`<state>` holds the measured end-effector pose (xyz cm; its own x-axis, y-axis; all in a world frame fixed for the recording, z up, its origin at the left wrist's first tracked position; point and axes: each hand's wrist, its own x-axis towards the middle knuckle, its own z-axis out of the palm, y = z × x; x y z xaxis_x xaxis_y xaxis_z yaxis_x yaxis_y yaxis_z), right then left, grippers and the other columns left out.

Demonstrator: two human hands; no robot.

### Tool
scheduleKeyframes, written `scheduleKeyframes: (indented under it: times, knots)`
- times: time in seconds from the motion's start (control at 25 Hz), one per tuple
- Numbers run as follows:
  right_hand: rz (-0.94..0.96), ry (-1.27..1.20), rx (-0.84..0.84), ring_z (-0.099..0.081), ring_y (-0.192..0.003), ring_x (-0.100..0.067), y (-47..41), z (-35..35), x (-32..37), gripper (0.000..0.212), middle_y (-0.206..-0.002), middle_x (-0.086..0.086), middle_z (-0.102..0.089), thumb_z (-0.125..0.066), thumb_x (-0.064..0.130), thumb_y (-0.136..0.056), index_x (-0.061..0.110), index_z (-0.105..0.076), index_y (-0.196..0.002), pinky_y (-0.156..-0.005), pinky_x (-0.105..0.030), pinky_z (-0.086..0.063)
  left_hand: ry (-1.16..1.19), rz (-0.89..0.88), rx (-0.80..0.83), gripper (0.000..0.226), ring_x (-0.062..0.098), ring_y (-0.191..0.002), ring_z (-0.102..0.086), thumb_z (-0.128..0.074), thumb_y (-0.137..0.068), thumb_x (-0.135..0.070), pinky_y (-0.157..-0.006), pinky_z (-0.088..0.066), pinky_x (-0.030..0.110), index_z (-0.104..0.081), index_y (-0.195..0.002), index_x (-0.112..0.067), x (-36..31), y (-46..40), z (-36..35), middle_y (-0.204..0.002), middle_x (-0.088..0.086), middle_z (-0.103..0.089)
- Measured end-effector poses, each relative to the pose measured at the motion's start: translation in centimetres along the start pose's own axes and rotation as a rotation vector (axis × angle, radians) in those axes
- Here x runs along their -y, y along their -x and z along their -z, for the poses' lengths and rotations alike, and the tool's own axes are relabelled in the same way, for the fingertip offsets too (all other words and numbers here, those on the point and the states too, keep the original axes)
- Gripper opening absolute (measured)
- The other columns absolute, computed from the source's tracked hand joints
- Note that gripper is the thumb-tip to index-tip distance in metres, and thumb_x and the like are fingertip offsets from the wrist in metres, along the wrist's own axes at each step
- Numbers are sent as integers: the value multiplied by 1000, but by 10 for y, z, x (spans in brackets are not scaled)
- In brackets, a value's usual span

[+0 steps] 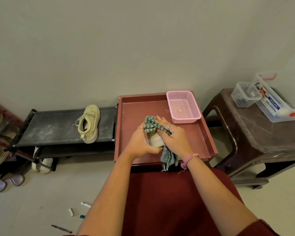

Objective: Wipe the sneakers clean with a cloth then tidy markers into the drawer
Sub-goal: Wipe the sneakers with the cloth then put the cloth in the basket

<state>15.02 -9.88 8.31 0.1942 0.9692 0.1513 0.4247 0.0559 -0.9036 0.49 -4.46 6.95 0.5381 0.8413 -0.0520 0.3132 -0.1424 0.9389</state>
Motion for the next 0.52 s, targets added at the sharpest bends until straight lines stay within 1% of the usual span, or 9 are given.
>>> scheduleKeyframes:
  times: [0.12,0.2,0.24,0.28,0.32,0.36,0.44,0.48,0.52]
  knots:
    - [91,141,-4,-35,-134,-3,16,-7,-3,45,-137,6,-52,-58,1,-88,18,-58,-129,-113,-25,-28,19,2,11,85,-9,-103,-58,-83,-54,9,-87,-41,9,-49,-127,-17,6,4,0,-117,-5,-61]
    - [160,239,-7,-31,-138,-6,36,-11,-9,43,-140,5,-49,-55,5,-90,16,-55,-131,-114,-30,-27,38,15,30,90,-1,-104,-62,-80,-57,16,-87,-46,15,-43,-134,-12,10,7,0,-117,-4,-63]
    - [203,282,-16,-30,-140,-9,47,-12,-12,41,-142,4,-48,-53,7,-92,15,-54,-132,-115,-31,-26,37,10,32,84,1,-102,-63,-78,-64,14,-86,-48,16,-42,-134,-13,12,7,0,-115,-4,-65]
    - [268,332,-21,-30,-140,-12,58,-13,-16,40,-142,2,-47,-49,8,-93,12,-53,-133,-115,-32,-25,58,23,14,68,2,-102,-63,-74,-75,8,-88,-49,18,-44,-132,-16,11,6,0,-116,-4,-65]
    - [344,387,-22,-30,-140,-16,68,-14,-19,40,-143,-1,-46,-46,9,-93,8,-53,-133,-116,-32,-24,72,32,8,53,2,-106,-60,-67,-86,0,-93,-48,19,-46,-131,-19,8,6,0,-121,-6,-63]
    - [406,421,-22,-30,-140,-19,76,-15,-22,41,-143,-3,-46,-44,8,-93,5,-53,-132,-116,-32,-24,101,64,1,49,0,-113,-55,-63,-90,-6,-99,-44,19,-44,-132,-23,6,5,1,-130,-8,-57]
    - [422,371,-49,-33,-140,-22,79,-15,-26,41,-142,-6,-47,-44,5,-91,3,-53,-131,-116,-33,-25,18,39,1,69,-12,-116,-46,-72,-83,-8,-99,-36,7,-36,-140,-20,2,6,-1,-130,-20,-45]
    - [388,319,-84,-34,-139,-22,76,-14,-26,40,-141,-6,-48,-46,4,-91,3,-54,-130,-115,-34,-27,2,21,9,78,-16,-114,-46,-78,-77,-5,-96,-36,5,-34,-141,-17,1,7,-2,-128,-22,-45]
    - [341,270,-127,-36,-138,-20,71,-15,-26,40,-140,-5,-50,-48,4,-90,5,-55,-130,-115,-35,-28,9,35,24,88,-13,-115,-50,-83,-69,-1,-96,-40,8,-34,-141,-15,3,8,-3,-127,-20,-48]
